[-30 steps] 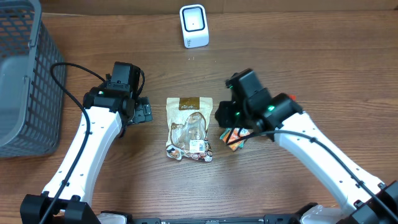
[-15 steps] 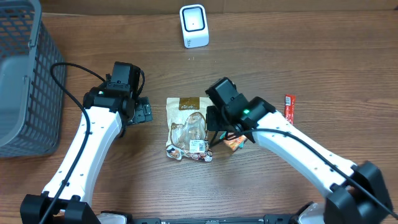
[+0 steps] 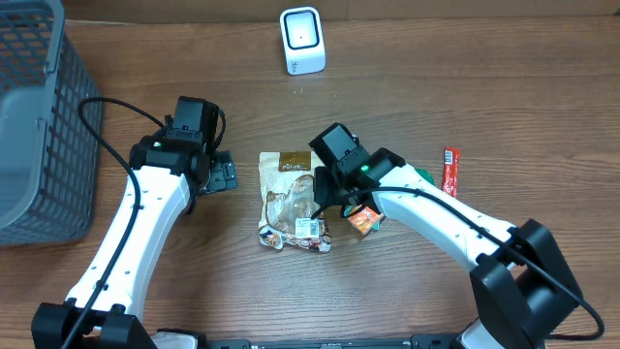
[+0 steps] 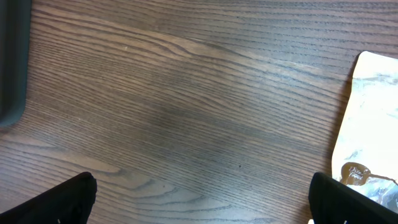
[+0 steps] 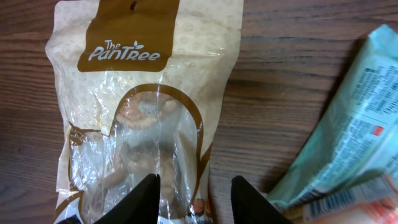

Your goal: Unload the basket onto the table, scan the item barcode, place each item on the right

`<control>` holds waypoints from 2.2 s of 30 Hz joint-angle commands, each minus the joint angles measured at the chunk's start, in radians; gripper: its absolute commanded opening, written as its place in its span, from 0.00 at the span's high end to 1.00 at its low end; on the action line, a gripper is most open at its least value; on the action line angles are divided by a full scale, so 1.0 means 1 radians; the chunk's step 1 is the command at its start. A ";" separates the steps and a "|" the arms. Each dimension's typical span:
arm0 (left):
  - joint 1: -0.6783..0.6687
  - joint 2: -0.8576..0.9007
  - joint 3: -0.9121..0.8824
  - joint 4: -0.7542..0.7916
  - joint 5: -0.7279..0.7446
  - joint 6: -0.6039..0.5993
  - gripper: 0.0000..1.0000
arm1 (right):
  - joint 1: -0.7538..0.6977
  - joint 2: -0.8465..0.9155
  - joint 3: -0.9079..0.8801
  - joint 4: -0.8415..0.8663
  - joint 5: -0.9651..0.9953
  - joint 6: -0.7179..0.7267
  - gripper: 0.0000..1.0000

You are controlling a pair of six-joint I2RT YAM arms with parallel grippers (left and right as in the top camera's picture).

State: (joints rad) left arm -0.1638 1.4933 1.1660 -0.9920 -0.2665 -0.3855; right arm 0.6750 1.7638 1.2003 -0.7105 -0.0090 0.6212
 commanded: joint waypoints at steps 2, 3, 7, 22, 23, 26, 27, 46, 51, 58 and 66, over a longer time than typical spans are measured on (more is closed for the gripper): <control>-0.001 -0.009 0.015 0.002 -0.009 0.001 0.00 | 0.004 0.037 -0.005 0.006 -0.011 0.005 0.61; -0.001 -0.009 0.015 0.002 -0.009 0.001 0.00 | 0.004 0.040 -0.005 0.002 -0.011 0.014 0.61; -0.001 -0.009 0.015 0.002 -0.009 0.001 0.00 | 0.005 0.046 -0.010 -0.041 -0.013 0.122 0.62; -0.001 -0.009 0.015 0.002 -0.009 0.001 0.00 | 0.153 0.046 -0.133 0.096 -0.212 0.309 0.62; -0.001 -0.009 0.015 0.002 -0.010 0.001 0.00 | 0.169 0.046 -0.133 0.115 -0.236 0.309 0.62; -0.001 -0.009 0.015 0.002 -0.009 0.001 0.00 | 0.229 0.046 -0.133 0.189 -0.269 0.307 0.62; -0.001 -0.009 0.015 0.002 -0.010 0.001 0.00 | 0.248 0.046 -0.133 0.213 -0.264 0.307 0.62; -0.001 -0.009 0.015 0.002 -0.010 0.001 0.00 | 0.074 0.008 -0.025 0.341 0.033 0.140 0.82; -0.001 -0.009 0.015 0.002 -0.009 0.001 0.00 | 0.053 0.093 -0.031 0.431 0.011 0.140 0.82; -0.001 -0.009 0.015 0.002 -0.009 0.001 0.00 | 0.049 0.143 -0.031 0.375 0.016 0.132 0.85; -0.001 -0.009 0.015 0.002 -0.010 0.001 0.00 | 0.048 0.113 -0.026 0.205 0.006 0.243 0.89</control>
State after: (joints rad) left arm -0.1638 1.4933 1.1660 -0.9920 -0.2665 -0.3859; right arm 0.7223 1.9049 1.1603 -0.4675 -0.0109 0.7956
